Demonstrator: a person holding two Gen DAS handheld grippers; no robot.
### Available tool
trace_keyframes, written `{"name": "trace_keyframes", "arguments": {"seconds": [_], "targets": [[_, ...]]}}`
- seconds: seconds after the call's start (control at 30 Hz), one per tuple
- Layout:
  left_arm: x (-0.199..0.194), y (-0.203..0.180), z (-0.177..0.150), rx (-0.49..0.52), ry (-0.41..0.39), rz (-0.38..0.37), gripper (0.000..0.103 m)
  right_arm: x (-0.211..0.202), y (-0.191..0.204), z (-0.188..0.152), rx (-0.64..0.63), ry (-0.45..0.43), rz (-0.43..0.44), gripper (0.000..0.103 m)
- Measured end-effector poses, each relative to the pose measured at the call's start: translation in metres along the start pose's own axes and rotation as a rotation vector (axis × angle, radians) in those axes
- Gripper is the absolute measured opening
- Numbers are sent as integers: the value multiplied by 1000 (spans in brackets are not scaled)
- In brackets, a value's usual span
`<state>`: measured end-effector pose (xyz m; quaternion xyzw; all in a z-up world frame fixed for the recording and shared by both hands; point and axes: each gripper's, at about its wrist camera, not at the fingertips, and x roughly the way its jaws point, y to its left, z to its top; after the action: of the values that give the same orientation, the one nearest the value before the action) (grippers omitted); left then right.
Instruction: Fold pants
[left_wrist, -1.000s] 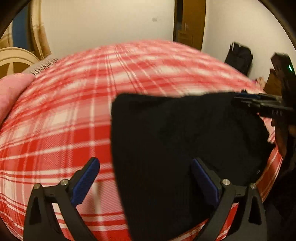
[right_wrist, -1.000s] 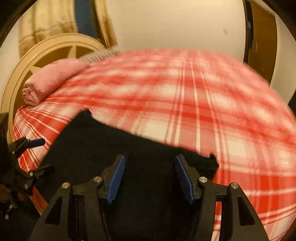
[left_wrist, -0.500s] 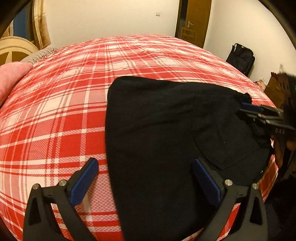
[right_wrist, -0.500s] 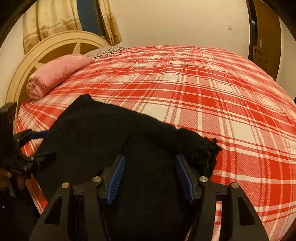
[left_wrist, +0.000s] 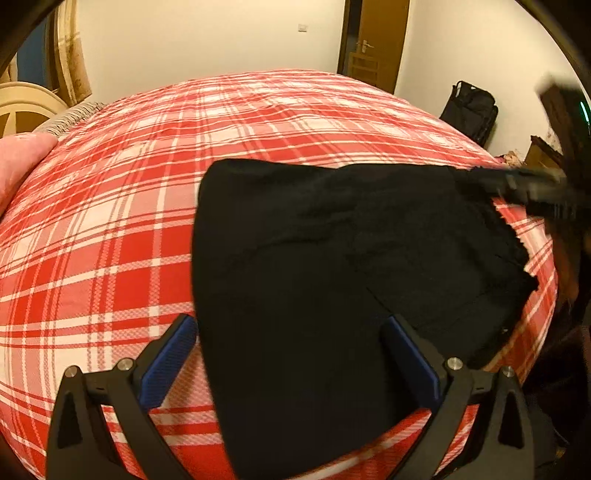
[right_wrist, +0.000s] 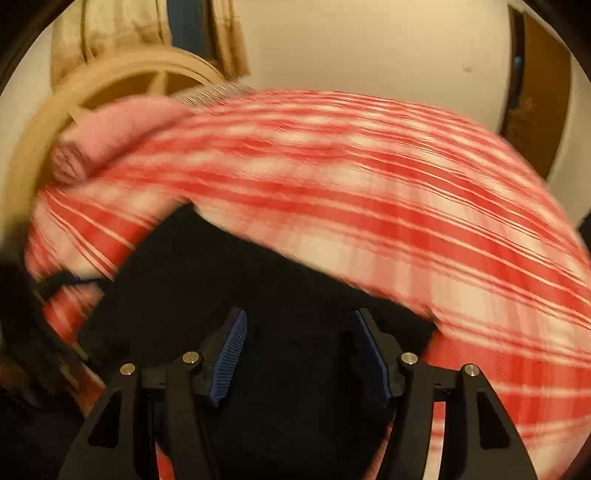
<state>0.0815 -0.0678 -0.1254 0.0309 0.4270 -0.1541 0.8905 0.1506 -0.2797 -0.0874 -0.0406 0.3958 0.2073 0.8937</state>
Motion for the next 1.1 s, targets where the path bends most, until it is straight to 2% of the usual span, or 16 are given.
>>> {"name": "trace_keyframes", "arguments": {"seconds": [0.07,0.13,0.23,0.27,0.33,0.4,0.43,0.47,0.6,0.63,0.7,0.73,0.77,0.8,1.0,1.1], "targets": [[-2,-3,-3,12,-8,11,103,21,11,27,28,46,113,61],[-3,-6,-9,18,-9,7,103,43,22,47,39,66,174,61],[1,-2,-15,9,-12,-2,103,94,39,75,116,169,344,61],[1,-1,-15,5,-14,-7,103,106,44,80,128,191,374,61],[3,0,-14,3,-18,-13,103,136,60,91,102,241,367,61],[4,0,-15,6,-23,-16,103,159,71,93,109,317,411,43],[4,0,-16,8,-27,-17,103,164,77,95,100,337,423,25],[3,0,-17,11,-34,-18,103,165,84,96,54,324,374,19],[5,1,-20,8,-59,-16,103,186,87,97,29,330,298,18],[5,1,-20,11,-63,-13,103,190,85,95,44,319,316,18],[5,-1,-21,8,-64,-18,103,188,84,95,34,315,325,19],[3,-1,-21,4,-61,-19,103,183,84,95,26,308,325,24],[1,1,-21,-1,-56,-22,103,174,82,95,23,289,308,38],[-2,2,-21,-6,-57,-24,103,165,78,96,21,272,286,43],[-27,36,-11,-97,-132,10,103,72,13,69,146,117,228,54],[-23,57,-1,-158,-118,10,103,22,-26,38,240,47,164,62]]}}
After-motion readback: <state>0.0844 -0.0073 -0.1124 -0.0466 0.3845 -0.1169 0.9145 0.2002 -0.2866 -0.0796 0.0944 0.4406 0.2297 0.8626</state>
